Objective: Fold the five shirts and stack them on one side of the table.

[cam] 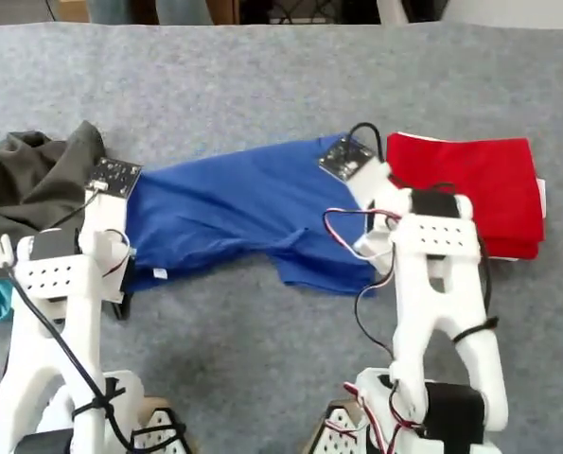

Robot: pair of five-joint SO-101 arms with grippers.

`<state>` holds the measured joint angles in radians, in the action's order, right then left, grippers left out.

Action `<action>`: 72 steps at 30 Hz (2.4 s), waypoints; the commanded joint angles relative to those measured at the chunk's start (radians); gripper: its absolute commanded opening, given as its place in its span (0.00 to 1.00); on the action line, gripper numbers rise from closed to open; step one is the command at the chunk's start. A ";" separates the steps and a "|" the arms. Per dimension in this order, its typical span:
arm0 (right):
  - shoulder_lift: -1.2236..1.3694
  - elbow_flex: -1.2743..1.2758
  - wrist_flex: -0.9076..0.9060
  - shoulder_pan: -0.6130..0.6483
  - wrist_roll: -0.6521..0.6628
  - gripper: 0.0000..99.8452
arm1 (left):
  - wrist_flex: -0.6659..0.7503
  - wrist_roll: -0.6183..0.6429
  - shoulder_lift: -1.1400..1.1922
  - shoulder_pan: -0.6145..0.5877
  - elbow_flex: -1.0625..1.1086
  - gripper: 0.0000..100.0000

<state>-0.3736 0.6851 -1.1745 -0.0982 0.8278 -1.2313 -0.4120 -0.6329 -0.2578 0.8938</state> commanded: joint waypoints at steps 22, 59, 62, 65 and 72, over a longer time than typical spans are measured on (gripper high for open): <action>-0.016 -0.360 -0.164 0.049 0.037 0.38 | -0.313 -0.057 0.008 -0.255 -0.582 0.08; 1.825 -2.361 -0.163 0.132 -0.247 0.01 | -0.230 0.193 1.536 -0.073 -1.689 0.03; 1.781 -2.358 -0.192 0.140 -0.247 0.01 | -0.318 0.152 1.579 -0.084 -1.811 0.03; 1.704 -2.358 -0.256 0.161 -0.245 0.01 | -0.420 0.132 1.590 -0.091 -1.931 0.03; 1.550 -2.358 -0.374 0.187 -0.245 0.01 | -0.532 0.103 1.560 -0.101 -2.172 0.03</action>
<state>1.2881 -1.6226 -1.5121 0.0783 0.5808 -1.7423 -0.2984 0.9751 -0.3406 -1.1792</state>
